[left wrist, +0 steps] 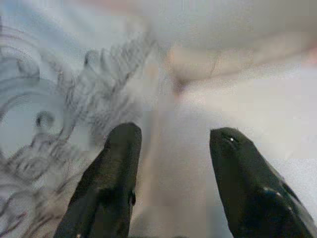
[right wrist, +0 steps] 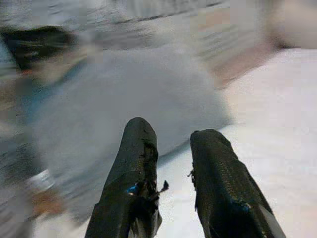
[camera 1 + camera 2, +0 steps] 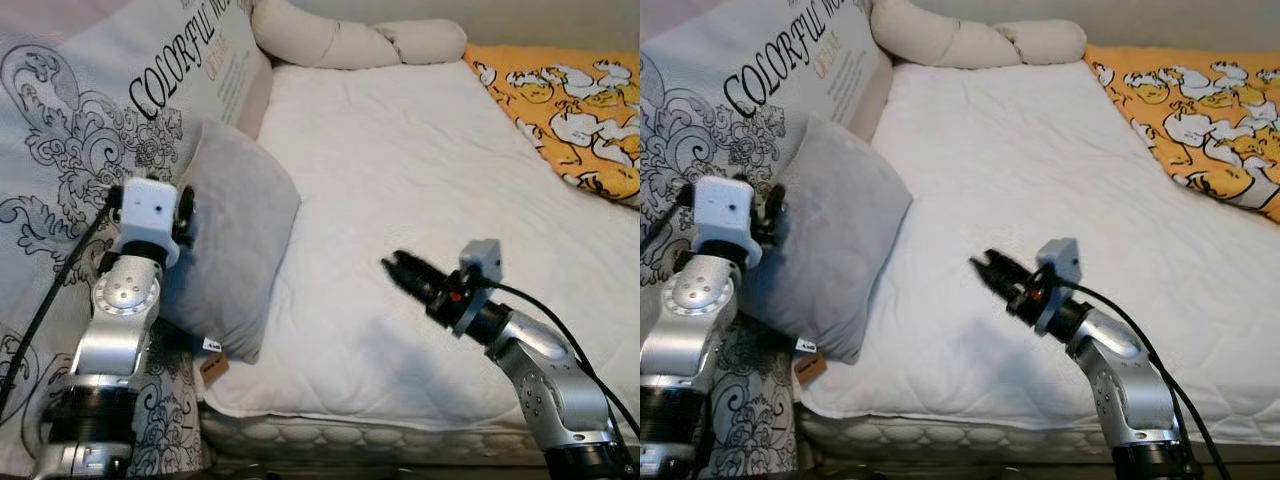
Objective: Clean up the room
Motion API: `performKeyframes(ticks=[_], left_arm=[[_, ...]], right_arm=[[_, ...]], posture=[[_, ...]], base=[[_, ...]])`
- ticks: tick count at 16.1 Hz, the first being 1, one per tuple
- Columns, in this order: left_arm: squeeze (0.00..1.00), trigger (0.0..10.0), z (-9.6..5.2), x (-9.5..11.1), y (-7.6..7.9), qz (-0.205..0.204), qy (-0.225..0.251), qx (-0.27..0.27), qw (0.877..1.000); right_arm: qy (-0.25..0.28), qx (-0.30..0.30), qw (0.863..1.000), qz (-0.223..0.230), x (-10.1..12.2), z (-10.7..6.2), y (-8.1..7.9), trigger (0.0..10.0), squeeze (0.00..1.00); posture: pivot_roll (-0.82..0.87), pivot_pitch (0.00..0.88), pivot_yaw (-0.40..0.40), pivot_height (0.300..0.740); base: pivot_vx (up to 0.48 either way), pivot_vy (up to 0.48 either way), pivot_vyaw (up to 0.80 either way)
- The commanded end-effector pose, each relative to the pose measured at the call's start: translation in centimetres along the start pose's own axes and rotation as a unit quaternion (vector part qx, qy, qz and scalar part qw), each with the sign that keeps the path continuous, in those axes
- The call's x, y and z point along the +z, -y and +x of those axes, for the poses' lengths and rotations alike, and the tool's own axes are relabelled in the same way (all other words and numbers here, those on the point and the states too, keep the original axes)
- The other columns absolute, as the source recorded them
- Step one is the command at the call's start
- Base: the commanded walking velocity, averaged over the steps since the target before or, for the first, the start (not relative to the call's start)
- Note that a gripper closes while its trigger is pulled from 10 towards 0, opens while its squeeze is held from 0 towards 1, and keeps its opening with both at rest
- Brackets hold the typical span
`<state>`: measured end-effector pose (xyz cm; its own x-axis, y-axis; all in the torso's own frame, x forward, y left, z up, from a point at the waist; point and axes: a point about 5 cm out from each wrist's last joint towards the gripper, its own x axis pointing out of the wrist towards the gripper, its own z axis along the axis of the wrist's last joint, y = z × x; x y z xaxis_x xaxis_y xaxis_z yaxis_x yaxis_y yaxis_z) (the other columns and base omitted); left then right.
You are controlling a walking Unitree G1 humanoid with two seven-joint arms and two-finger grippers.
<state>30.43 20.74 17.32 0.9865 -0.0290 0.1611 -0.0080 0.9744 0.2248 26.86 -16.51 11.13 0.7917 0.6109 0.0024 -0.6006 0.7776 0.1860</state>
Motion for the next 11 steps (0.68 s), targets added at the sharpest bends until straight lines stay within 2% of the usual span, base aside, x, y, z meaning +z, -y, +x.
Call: performKeyframes(ticks=[1, 2, 3, 4, 5, 7, 8, 11], left_arm=[[1.00, 10.0, -0.6, 1.5, 1.5, -0.040, 0.021, -0.042, 0.998], [1.00, 10.0, -1.3, 1.6, 2.4, -0.056, 0.015, -0.058, 0.997], [1.00, 10.0, -2.5, 1.0, 3.6, -0.069, -0.004, -0.070, 0.995], [1.00, 10.0, -2.9, 0.7, 3.9, -0.069, -0.010, -0.073, 0.995], [1.00, 10.0, -3.3, 0.3, 4.2, -0.066, -0.018, -0.074, 0.995], [1.00, 10.0, -4.4, -1.0, 4.0, -0.046, -0.043, -0.060, 0.996], [1.00, 10.0, -5.1, -1.9, 3.2, -0.026, -0.066, -0.048, 0.996], [1.00, 10.0, -5.9, -3.0, 2.5, -0.010, -0.094, -0.040, 0.995]], right_arm=[[0.004, -0.077, 0.997, -0.012, 0.0, -0.6, 1.3, 10.0, 0.00], [-0.001, -0.107, 0.994, -0.006, -0.3, -0.9, 1.4, 10.0, 0.00], [-0.004, -0.119, 0.993, 0.022, -0.8, -1.2, 0.9, 10.0, 0.05], [-0.004, -0.115, 0.993, 0.035, -1.0, -1.1, 0.6, 10.0, 0.05], [-0.002, -0.119, 0.992, 0.032, -1.1, -0.9, 0.5, 10.0, 1.00], [0.018, -0.134, 0.991, 0.023, -0.9, -0.6, -0.2, 10.0, 1.00], [0.034, -0.158, 0.987, 0.002, -1.0, -0.7, -0.5, 10.0, 1.00], [0.033, -0.222, 0.974, 0.014, -1.4, -1.3, 0.3, 10.0, 1.00]], posture=[[-0.04, 0.000, -0.023, 0.740], [-0.05, 0.000, -0.022, 0.740], [-0.05, 0.000, -0.022, 0.740], [-0.05, 0.000, -0.022, 0.740], [-0.04, 0.000, -0.035, 0.740], [-0.03, 0.000, -0.054, 0.740], [-0.03, 0.000, -0.055, 0.740], [-0.03, 0.000, -0.060, 0.740]], base=[[0.000, 0.000, 0.00], [0.000, 0.000, 0.00], [0.000, 0.000, 0.00], [0.000, 0.000, 0.00], [0.000, 0.000, 0.00], [0.000, 0.000, 0.00], [0.000, -0.401, 0.00], [0.000, -0.400, 0.00]])
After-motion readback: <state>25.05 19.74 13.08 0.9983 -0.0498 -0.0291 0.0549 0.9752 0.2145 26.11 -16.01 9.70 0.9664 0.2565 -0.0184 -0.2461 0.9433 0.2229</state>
